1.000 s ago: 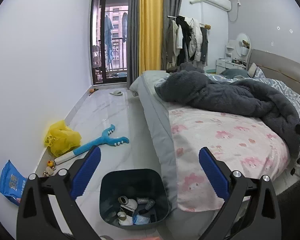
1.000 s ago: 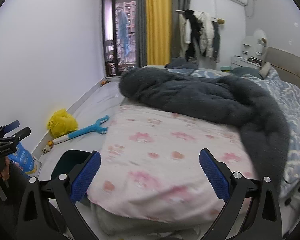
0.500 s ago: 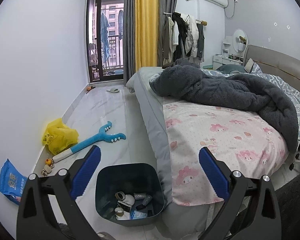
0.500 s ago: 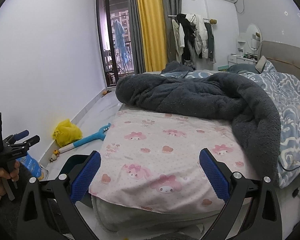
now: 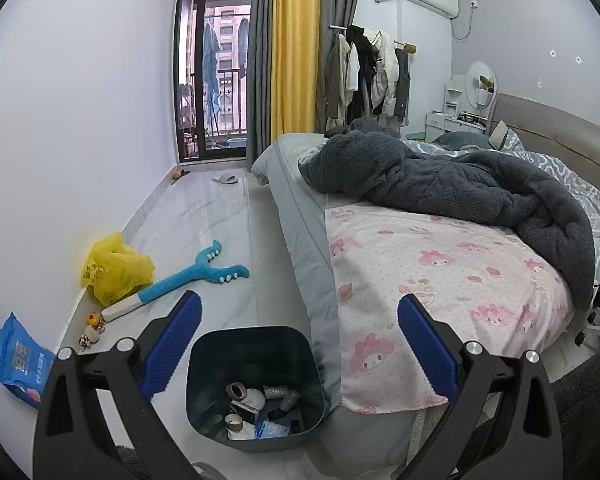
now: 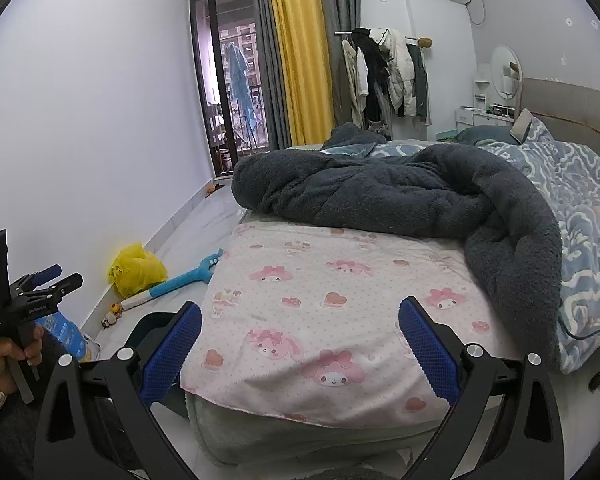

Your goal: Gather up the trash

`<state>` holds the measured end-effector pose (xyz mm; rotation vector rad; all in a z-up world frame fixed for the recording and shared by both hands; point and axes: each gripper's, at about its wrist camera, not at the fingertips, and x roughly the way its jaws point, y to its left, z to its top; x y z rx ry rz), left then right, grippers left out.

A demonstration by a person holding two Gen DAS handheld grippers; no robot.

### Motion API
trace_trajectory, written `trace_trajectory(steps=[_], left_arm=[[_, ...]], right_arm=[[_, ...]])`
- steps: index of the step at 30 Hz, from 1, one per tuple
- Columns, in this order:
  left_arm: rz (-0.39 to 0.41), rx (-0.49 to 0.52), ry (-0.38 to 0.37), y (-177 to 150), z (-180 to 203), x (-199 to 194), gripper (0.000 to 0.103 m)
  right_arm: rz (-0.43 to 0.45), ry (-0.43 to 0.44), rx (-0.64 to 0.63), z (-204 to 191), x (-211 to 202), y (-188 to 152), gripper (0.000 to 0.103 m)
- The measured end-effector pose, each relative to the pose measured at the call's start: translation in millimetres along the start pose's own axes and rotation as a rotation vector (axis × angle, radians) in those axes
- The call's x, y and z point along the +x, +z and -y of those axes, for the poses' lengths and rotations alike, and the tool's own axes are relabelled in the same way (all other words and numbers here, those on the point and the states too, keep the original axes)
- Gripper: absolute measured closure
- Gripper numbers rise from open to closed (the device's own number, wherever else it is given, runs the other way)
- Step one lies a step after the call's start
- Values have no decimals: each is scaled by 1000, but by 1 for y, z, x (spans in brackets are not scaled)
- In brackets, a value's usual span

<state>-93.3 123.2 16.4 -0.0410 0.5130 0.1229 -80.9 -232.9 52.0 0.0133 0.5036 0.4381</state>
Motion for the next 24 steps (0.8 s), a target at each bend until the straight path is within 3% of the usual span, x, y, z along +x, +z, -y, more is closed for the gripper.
trace_trajectory(steps=[24], left_arm=[[-9,12,0,-7,6,2,3]], right_arm=[[-2,3,-6,-1,0,1,3]])
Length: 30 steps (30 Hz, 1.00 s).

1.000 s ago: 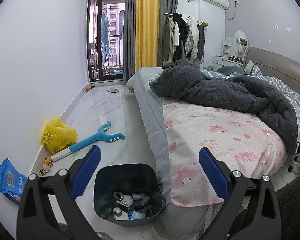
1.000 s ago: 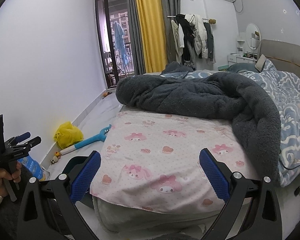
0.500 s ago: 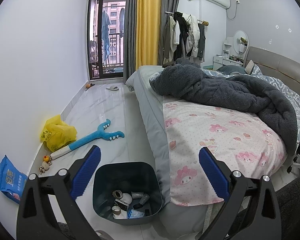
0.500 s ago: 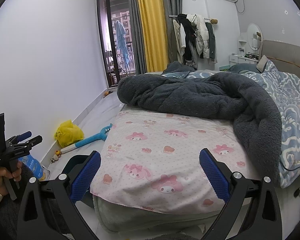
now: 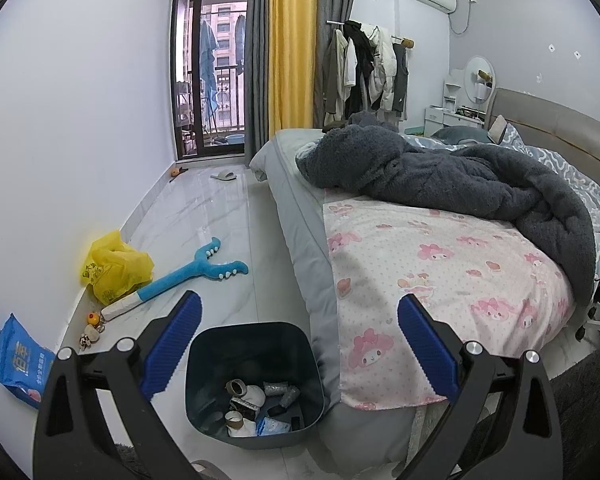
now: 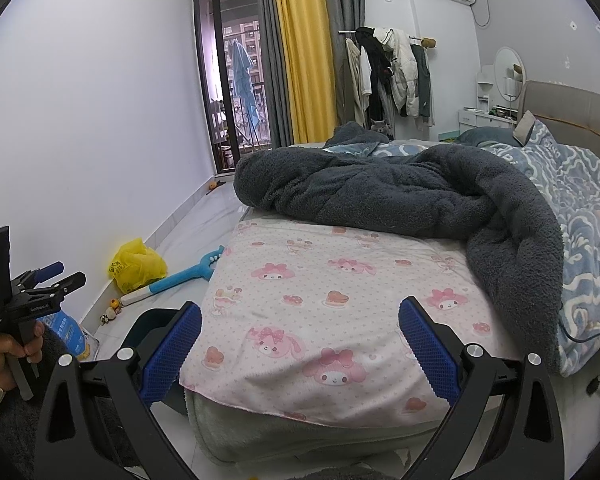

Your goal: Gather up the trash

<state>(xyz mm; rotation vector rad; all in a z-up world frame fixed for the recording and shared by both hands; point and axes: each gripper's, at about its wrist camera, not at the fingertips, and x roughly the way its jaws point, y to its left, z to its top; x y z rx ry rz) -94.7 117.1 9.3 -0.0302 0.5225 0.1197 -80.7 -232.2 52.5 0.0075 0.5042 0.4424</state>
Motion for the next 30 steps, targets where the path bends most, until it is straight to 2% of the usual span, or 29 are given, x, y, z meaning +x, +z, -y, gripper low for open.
trace_trajectory(steps=[30], left_arm=[[-2,0,0,2,1,0,3]], right_arm=[[-5,-3,-9,0,-1,-1,3]])
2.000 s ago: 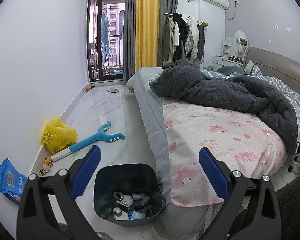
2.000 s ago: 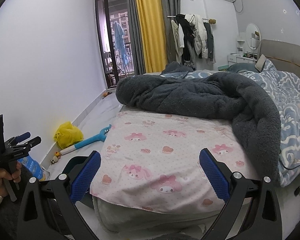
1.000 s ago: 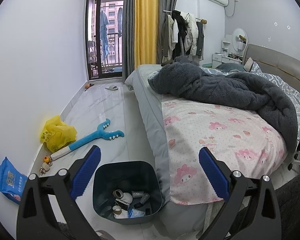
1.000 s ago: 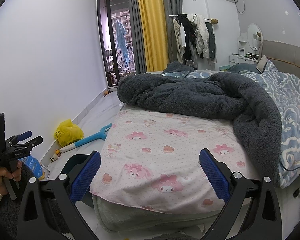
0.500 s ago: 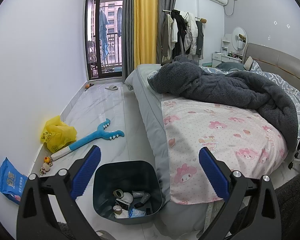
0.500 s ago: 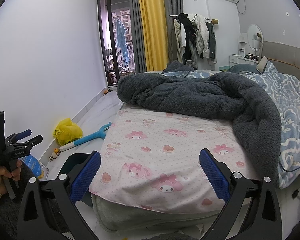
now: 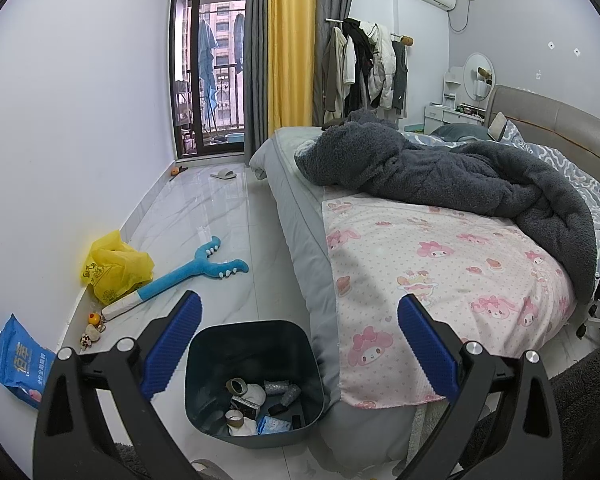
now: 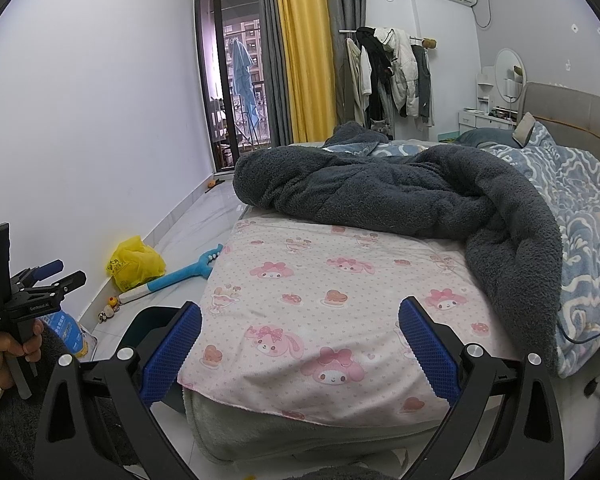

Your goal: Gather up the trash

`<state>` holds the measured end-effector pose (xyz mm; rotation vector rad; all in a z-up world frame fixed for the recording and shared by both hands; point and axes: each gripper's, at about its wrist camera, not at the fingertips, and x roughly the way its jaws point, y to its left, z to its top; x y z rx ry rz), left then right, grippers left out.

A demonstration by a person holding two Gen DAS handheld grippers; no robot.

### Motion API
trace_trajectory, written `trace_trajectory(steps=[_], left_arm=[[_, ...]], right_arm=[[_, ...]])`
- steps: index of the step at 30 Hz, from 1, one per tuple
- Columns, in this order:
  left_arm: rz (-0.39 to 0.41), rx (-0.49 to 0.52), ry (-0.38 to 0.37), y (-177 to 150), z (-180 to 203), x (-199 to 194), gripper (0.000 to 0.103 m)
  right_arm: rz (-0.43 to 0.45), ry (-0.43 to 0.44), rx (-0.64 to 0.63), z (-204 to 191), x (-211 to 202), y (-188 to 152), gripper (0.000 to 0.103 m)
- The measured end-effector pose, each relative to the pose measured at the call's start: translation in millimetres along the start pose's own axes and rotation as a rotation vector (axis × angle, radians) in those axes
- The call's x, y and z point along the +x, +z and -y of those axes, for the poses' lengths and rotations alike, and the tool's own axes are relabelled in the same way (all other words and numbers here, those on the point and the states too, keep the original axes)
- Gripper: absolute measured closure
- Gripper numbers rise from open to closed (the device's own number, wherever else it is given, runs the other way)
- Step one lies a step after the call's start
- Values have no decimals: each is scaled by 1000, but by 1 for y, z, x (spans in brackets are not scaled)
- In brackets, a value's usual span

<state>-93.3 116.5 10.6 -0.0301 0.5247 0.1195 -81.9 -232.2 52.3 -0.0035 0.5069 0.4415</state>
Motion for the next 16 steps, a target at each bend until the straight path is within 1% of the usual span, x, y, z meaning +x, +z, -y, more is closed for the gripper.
trace_trajectory(steps=[16], left_arm=[[-5,1,-2,-5,1,0,3]], right_arm=[[1,0,2,1,0,0,3]])
